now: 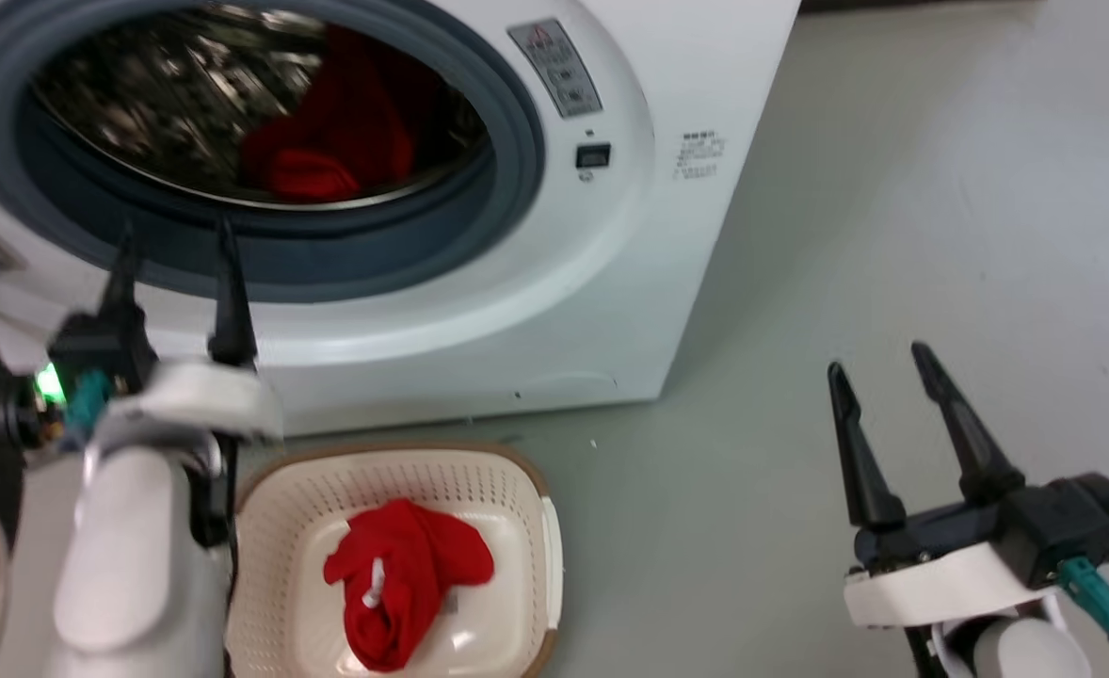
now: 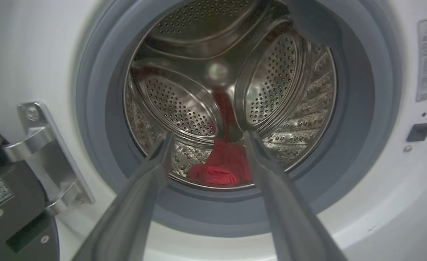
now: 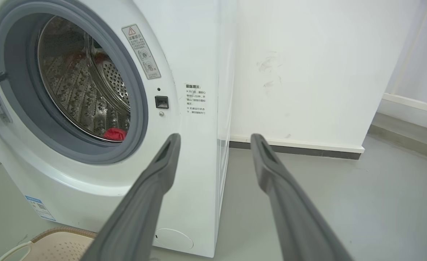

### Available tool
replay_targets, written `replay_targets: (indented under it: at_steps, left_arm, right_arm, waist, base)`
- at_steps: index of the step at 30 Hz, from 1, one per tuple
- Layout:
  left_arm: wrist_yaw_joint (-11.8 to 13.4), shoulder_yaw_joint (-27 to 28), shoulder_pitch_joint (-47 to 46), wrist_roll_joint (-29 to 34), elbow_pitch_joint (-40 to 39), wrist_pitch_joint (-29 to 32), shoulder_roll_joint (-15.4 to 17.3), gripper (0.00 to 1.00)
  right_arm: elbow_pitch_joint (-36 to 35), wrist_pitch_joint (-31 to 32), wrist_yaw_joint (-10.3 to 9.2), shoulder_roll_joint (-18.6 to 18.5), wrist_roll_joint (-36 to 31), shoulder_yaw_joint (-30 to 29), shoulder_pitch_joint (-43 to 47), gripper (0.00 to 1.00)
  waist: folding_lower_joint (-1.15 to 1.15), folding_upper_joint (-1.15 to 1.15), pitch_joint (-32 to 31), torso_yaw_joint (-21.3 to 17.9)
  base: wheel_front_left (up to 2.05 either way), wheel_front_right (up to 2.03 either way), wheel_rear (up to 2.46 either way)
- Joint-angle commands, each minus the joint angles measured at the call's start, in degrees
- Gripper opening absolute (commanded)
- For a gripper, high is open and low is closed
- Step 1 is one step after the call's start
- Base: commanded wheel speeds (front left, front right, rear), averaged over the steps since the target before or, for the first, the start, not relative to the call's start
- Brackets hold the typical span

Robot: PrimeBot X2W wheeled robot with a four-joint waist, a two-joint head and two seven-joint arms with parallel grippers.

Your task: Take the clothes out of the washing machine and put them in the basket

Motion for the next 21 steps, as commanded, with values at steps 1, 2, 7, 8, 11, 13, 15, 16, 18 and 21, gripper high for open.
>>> replay_targets:
  at_steps: [1, 2, 7, 8, 11, 13, 15, 16, 18, 21]
  left_arm:
    - [-0.44, -0.05, -3.22, 0.61, 2.11, -0.14, 0.96, 1.0]
    - [-0.42, -0.08, -5.98, 0.8, 3.24, -0.15, 1.57, 1.0]
    - [-0.86, -0.56, -17.95, 1.9, 10.93, -0.13, 4.48, 1.0]
    - [-0.77, -0.8, -20.33, 2.13, 12.72, -0.07, 4.95, 1.0]
    - [-1.16, -1.74, -27.55, 3.25, 17.6, 1.45, 7.19, 1.0]
    - [-1.48, -2.39, -31.98, 3.79, 20.46, 2.93, 8.24, 1.0]
    - [-1.91, -3.0, -36.48, 4.2, 23.18, 4.79, 9.4, 1.0]
    - [-2.14, -3.69, -38.3, 4.7, 24.67, 5.9, 9.78, 1.0]
    - [-2.55, -4.47, -42.21, 5.0, 27.37, 8.12, 10.36, 1.0]
    - [-2.98, -5.56, -48.03, 5.63, 30.84, 10.61, 11.22, 1.0]
  right_arm:
    - [-0.47, -0.14, -0.06, 0.05, 0.61, -0.08, -1.59, 1.0]
    - [-0.59, -0.14, -0.06, 0.06, 0.8, -0.09, -2.34, 1.0]
    - [-1.23, -0.15, -0.05, 0.08, 1.97, 0.24, -5.59, 1.0]
    - [-1.38, -0.15, -0.06, 0.08, 2.32, 0.29, -6.15, 1.0]
    - [-2.16, -0.14, -0.05, 0.09, 3.5, 0.63, -7.93, 1.0]
    - [-2.63, -0.14, -0.05, 0.08, 4.42, 0.46, -8.84, 1.0]
    - [-3.02, -0.14, -0.05, 0.08, 5.08, 0.37, -9.79, 1.0]
    - [-3.12, -0.14, -0.05, 0.08, 5.3, 0.21, -10.16, 1.0]
    - [-3.4, -0.14, -0.05, 0.08, 5.84, 0.05, -10.92, 1.0]
    - [-3.8, -0.14, -0.05, 0.08, 6.34, -0.08, -11.99, 1.0]
  waist:
    - [-0.01, 0.0, 5.51, -2.65]
    - [-0.01, 0.0, 6.73, -3.03]
    - [-0.01, 0.0, 12.61, -5.15]
    - [-0.01, 0.0, 13.62, -5.49]
    - [-0.01, 0.0, 17.04, -6.57]
    - [-0.01, 0.0, 19.1, -7.14]
    - [-0.01, 0.0, 20.99, -7.63]
    - [-0.01, 0.0, 21.74, -7.75]
    - [-0.01, 0.0, 23.39, -7.97]
    - [-0.01, 0.0, 25.57, -8.16]
  base:
    - [0.0, 0.0, 0.0]
    - [0.0, 0.0, 0.0]
    - [0.0, 0.0, 0.0]
    - [0.0, 0.0, 0.0]
    - [0.0, 0.0, 0.0]
    - [0.0, 0.0, 0.0]
    - [0.0, 0.0, 0.0]
    - [0.0, 0.0, 0.0]
    - [0.0, 0.0, 0.0]
    - [0.0, 0.0, 0.0]
